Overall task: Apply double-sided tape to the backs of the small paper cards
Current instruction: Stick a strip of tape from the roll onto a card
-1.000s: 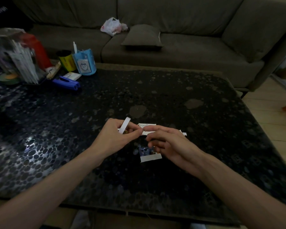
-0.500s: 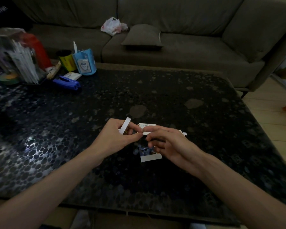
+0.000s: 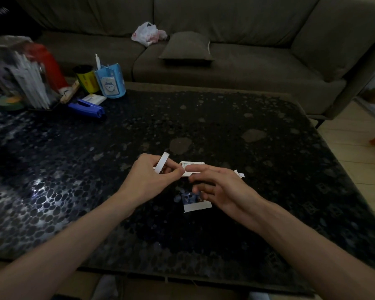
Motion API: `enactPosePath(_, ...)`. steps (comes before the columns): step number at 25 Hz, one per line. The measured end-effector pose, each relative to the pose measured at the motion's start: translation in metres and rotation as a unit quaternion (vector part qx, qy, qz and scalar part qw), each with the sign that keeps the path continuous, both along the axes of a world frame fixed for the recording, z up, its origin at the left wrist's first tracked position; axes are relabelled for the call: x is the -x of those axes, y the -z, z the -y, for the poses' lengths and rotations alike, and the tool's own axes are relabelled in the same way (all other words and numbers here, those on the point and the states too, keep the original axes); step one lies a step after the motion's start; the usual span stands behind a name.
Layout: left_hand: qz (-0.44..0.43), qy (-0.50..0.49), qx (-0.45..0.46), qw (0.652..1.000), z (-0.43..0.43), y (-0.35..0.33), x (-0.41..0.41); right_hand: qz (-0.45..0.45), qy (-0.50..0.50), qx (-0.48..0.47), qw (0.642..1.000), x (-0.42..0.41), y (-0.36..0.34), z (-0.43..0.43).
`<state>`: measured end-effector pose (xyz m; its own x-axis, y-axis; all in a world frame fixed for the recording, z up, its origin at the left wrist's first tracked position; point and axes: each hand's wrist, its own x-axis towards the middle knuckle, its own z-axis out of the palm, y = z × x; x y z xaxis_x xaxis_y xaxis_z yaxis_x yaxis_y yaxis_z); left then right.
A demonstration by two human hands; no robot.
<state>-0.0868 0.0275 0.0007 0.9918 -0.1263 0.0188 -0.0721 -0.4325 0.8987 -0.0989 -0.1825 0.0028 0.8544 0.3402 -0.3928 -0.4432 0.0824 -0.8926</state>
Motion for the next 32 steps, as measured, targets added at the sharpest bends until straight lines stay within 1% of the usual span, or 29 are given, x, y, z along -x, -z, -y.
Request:
enactPosePath(6, 0.01, -0.022, -0.004, 1.0, 0.001, -0.004, 0.0, 0.054, 0.0, 0.045, 0.998, 0.005, 0.0, -0.01)
enactPosePath(9, 0.012, -0.033, 0.002, 0.999, 0.002, -0.005, 0.0, 0.08, 0.004, 0.05, 0.996, 0.006, 0.001, -0.012)
enactPosePath(13, 0.004, -0.042, -0.004, 0.999, 0.002, -0.003, -0.001, 0.094, -0.002, 0.059, 0.994, 0.007, 0.001, -0.01)
enactPosePath(20, -0.008, -0.045, 0.009, 0.999, 0.004, -0.002, -0.001, 0.085, 0.004, 0.092, 0.992, 0.009, 0.001, -0.014)
enactPosePath(25, -0.026, -0.024, 0.031, 0.999, 0.004, -0.002, 0.0, 0.105, 0.065, 0.14, 0.983, 0.003, 0.002, -0.005)
enactPosePath(28, -0.033, -0.008, 0.032, 0.999, 0.004, -0.001, 0.0, 0.095, 0.064, 0.145, 0.983, 0.0, 0.004, -0.003)
enactPosePath(32, -0.044, 0.013, 0.032, 0.998, 0.005, 0.0, -0.001, 0.067, 0.066, 0.128, 0.987, 0.0, 0.006, -0.005)
